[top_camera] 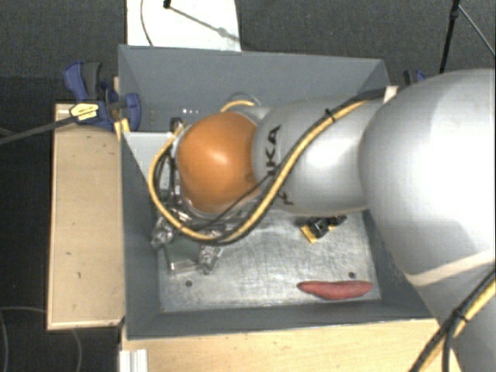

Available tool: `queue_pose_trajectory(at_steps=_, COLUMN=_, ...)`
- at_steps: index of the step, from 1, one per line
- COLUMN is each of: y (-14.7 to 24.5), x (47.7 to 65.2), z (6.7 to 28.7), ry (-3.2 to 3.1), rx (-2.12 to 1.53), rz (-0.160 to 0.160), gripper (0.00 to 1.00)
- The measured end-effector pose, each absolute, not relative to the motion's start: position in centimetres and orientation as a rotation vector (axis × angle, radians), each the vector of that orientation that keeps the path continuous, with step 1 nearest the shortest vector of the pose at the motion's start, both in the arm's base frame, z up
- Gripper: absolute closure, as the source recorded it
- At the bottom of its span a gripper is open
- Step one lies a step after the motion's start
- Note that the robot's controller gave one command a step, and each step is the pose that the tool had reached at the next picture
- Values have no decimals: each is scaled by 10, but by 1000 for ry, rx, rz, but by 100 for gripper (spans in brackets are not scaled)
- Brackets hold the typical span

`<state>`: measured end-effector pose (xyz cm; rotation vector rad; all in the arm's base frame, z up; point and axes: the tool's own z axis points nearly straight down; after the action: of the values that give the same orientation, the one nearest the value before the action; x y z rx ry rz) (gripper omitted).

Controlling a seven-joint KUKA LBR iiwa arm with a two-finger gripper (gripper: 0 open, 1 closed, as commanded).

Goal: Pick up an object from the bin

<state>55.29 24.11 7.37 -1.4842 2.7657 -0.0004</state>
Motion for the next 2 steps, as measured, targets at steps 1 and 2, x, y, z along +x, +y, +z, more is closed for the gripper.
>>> queue_pose_trajectory(at_steps=1, y=242, x=567, z=69, ry=2739, rx=-1554, rz=1, gripper=0)
queue_pose_trajectory(at_steps=2, y=243, x=569, z=70, ry=2411, rx=-2008, rz=2, gripper=100)
